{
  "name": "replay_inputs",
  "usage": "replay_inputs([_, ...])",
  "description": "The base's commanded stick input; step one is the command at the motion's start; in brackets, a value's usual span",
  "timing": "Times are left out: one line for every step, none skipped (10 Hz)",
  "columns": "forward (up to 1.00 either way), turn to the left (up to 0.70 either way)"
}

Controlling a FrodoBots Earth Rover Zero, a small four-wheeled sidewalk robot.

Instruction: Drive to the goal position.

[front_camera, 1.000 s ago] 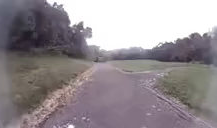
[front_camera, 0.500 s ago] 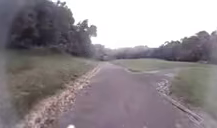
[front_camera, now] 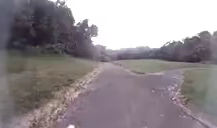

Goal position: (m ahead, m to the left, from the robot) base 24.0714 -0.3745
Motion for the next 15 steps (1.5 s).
replay_inputs([0.85,0.0])
replay_inputs([0.85,0.0])
replay_inputs([0.85,0.0])
replay_inputs([0.85,0.0])
replay_inputs([0.85,0.0])
replay_inputs([0.85,0.0])
replay_inputs([0.85,0.0])
replay_inputs([0.84,0.0])
replay_inputs([0.83,0.0])
replay_inputs([0.83,0.0])
replay_inputs([0.83,0.0])
replay_inputs([0.75,0.0])
replay_inputs([0.53,0.0])
replay_inputs([0.21,0.0])
replay_inputs([0.0,0.0])
